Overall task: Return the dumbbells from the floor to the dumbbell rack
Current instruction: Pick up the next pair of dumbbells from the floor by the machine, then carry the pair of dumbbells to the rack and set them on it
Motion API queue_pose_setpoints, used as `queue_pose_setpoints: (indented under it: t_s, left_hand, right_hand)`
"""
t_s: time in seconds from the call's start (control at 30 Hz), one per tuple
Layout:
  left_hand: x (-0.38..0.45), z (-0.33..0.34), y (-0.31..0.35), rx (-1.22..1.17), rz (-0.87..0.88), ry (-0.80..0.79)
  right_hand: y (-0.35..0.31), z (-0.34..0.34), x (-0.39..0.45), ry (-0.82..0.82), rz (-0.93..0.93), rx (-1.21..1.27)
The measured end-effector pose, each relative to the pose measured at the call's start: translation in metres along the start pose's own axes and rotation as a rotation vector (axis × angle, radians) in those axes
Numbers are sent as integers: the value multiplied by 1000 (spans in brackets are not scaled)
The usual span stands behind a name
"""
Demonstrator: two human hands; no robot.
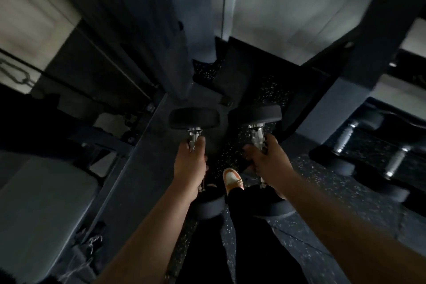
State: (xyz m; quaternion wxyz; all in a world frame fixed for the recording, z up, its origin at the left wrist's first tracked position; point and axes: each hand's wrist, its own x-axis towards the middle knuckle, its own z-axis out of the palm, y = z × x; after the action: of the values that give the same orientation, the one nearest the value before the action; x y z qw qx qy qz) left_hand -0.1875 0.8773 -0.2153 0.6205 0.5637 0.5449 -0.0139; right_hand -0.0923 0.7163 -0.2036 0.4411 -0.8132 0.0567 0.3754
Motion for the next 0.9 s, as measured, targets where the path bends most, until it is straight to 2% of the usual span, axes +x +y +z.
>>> queue_pose_setpoints:
  t_s: [0.2, 0.47, 0.67, 0.9]
  left_hand:
    - [-43, 19, 19, 52, 46, -144]
    - [-98, 72, 23, 231, 117, -312]
    - [-159, 147, 21, 360, 163, -448]
    - [-252, 262, 7, 406, 183, -546]
  right_hand:
    - [11, -37, -50, 181, 7, 94]
    - [58, -102, -114, 305, 101, 321]
    - [104, -176, -153, 428, 111, 438]
    - [160, -300, -195, 492, 55, 513]
